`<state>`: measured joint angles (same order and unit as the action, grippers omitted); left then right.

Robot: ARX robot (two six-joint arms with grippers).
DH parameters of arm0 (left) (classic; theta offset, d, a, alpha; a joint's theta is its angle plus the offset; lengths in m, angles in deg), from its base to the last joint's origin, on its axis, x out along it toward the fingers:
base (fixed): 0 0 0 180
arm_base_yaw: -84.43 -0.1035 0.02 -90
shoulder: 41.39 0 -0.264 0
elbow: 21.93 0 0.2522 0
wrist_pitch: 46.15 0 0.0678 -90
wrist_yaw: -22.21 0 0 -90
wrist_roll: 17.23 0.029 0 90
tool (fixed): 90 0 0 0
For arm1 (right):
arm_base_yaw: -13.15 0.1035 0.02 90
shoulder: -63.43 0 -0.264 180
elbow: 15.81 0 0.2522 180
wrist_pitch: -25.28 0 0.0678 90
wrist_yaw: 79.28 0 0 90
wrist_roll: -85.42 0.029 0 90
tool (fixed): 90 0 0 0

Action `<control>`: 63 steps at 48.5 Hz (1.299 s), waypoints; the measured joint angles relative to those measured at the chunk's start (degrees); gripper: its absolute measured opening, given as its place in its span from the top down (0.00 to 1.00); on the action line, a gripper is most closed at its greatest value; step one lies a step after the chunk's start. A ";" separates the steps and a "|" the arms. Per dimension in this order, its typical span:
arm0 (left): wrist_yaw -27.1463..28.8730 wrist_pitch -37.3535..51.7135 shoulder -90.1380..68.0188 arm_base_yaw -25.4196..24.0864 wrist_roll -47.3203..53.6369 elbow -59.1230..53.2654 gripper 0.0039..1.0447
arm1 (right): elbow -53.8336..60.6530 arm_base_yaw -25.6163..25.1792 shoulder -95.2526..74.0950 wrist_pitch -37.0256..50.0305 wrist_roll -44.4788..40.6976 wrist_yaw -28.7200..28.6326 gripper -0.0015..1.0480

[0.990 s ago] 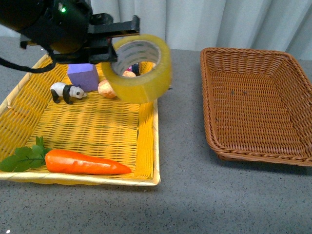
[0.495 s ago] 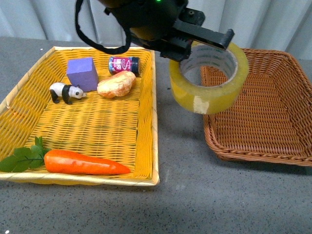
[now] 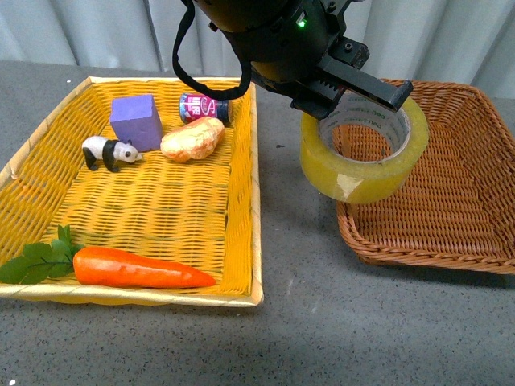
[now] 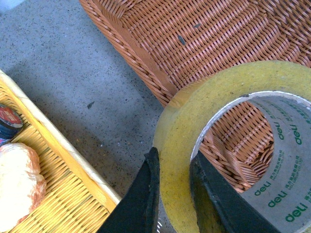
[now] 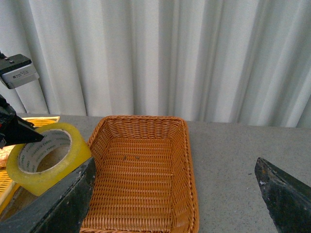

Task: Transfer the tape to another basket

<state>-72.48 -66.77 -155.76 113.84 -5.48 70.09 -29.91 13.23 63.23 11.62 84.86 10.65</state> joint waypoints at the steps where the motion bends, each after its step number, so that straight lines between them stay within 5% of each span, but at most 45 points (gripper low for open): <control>1: 0.00 0.02 0.00 0.00 0.00 0.00 0.86 | 0.00 0.00 0.00 0.00 0.00 0.00 0.09; 6: -0.02 0.02 0.00 0.02 0.02 0.02 0.86 | 0.00 0.02 -0.07 -0.07 -0.04 0.28 0.09; 12: -0.04 0.02 0.00 0.00 0.02 0.09 0.86 | -3.26 2.75 -7.43 -7.06 -1.53 9.33 0.09; 28: 0.00 0.04 -0.02 0.02 0.07 0.20 0.86 | -17.79 -7.91 -48.50 9.81 -1.57 -8.28 0.09; 41: 0.00 0.04 -0.02 0.02 0.07 0.20 0.86 | -35.45 -4.76 -71.87 0.79 -3.56 -16.81 0.09; 63: 0.00 0.04 -0.02 0.07 0.07 0.20 0.86 | -52.94 2.75 -91.38 -7.56 -13.22 -20.13 0.09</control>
<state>-72.48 -66.72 -155.78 113.90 -5.42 70.29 -82.85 15.98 -28.16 4.06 71.64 -9.48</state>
